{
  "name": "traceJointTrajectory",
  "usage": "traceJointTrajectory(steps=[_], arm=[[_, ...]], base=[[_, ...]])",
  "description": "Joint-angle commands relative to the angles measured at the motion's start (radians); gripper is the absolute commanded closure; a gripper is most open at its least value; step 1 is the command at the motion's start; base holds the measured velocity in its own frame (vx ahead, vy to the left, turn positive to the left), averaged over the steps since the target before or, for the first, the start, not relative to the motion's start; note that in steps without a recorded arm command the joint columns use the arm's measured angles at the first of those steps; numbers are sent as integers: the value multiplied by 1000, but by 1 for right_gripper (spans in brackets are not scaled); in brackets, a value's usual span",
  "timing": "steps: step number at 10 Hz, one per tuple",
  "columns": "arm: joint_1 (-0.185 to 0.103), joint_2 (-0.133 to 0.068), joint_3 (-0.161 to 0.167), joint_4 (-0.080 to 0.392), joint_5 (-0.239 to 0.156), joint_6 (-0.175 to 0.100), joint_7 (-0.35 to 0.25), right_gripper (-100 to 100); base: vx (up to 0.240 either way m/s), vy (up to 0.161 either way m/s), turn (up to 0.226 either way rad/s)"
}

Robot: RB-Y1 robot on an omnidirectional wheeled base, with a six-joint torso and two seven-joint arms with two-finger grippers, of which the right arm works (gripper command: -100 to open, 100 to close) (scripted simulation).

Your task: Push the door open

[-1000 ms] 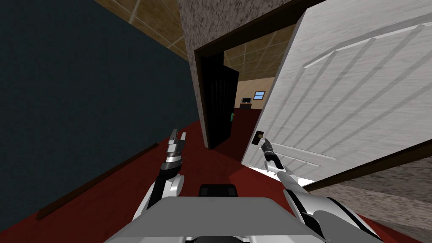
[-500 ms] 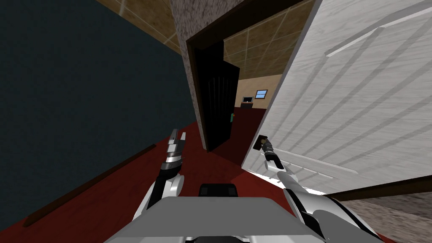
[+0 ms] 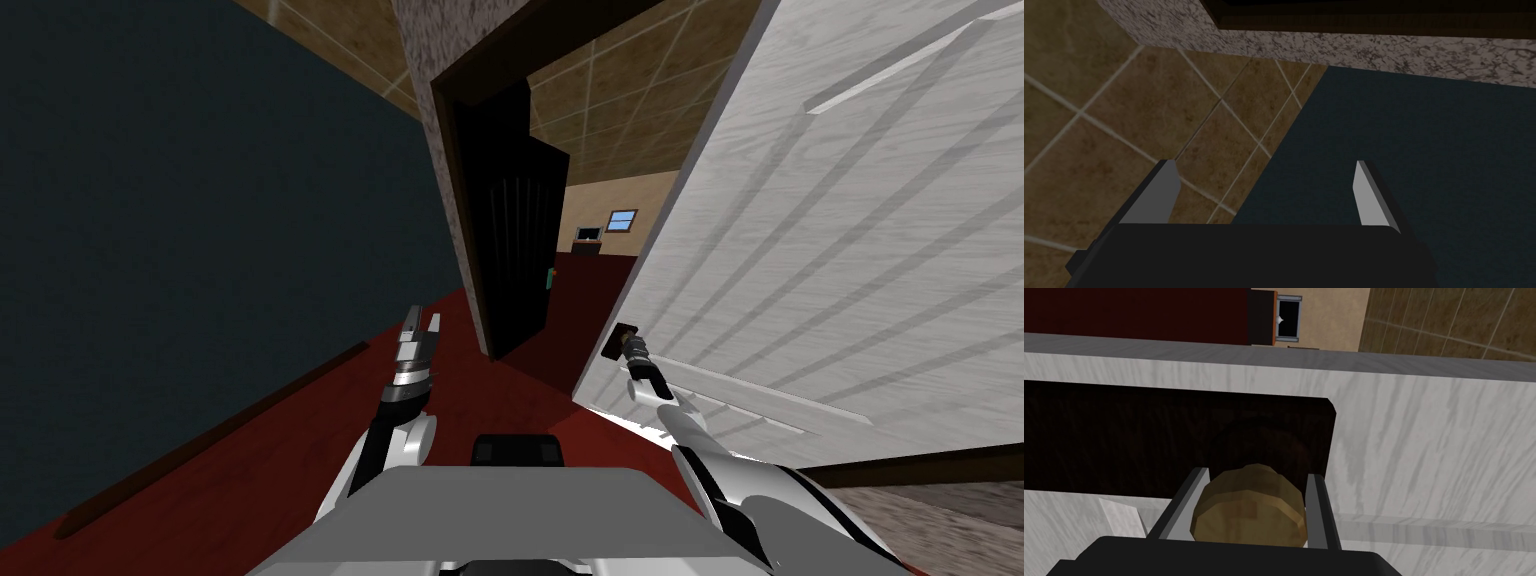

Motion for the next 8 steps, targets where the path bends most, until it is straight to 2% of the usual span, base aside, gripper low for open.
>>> traceJointTrajectory(steps=[1,3,4,8], arm=[[4,5,2,2,1,0,0,100],[4,5,2,2,1,0,0,100],[1,3,-26,1,4,2,11,100],[3,8,-91,4,12,7,37,100]], base=[[0,0,0],[0,0,0],[110,-1,2],[191,-21,-10]])
